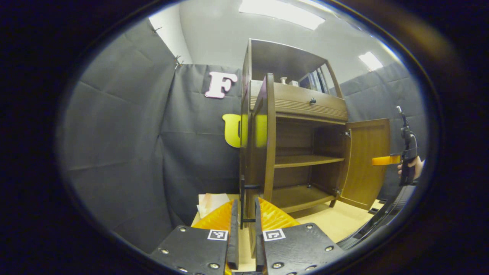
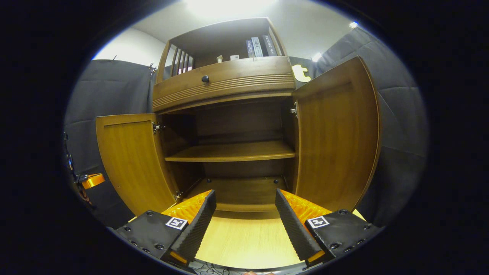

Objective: Open the right door of the double-door shoe cabinet with the right hand, and open the left door with the left hand.

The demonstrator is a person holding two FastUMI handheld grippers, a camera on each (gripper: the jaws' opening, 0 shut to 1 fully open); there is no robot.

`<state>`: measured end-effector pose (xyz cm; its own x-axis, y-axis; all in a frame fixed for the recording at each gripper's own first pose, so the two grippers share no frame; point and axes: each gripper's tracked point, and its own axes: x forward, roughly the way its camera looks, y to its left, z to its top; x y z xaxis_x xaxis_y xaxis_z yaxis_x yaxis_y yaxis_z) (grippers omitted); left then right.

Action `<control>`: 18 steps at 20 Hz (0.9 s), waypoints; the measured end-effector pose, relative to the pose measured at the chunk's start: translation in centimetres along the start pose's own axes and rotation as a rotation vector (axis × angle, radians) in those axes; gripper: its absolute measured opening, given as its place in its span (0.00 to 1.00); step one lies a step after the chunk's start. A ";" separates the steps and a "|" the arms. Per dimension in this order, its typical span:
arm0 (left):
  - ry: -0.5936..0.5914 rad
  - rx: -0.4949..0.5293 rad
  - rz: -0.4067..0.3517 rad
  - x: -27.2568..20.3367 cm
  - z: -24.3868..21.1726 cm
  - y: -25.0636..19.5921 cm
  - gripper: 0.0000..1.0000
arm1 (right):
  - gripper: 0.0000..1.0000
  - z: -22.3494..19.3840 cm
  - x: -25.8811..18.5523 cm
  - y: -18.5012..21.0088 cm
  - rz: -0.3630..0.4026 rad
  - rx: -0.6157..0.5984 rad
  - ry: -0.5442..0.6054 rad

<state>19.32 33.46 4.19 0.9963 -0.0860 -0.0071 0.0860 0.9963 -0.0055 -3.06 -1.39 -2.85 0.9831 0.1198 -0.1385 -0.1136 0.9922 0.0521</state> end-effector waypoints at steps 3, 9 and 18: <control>-0.029 -0.022 0.031 -2.3 2.3 -2.4 0.42 | 0.93 0.2 -0.3 -0.6 0.001 0.001 -0.012; -0.066 -0.037 0.105 -3.7 5.0 -6.7 1.00 | 0.92 1.3 -1.6 -3.5 -0.080 -0.041 -0.034; -0.041 -0.072 0.182 -0.1 7.1 -14.7 1.00 | 0.92 3.0 -3.3 -6.9 -0.037 -0.037 -0.069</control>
<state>17.97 18.87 11.38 0.9949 0.0975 0.0262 -0.0951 0.9923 -0.0793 -5.06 -8.75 0.22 0.9941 0.0818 -0.0708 -0.0812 0.9966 0.0114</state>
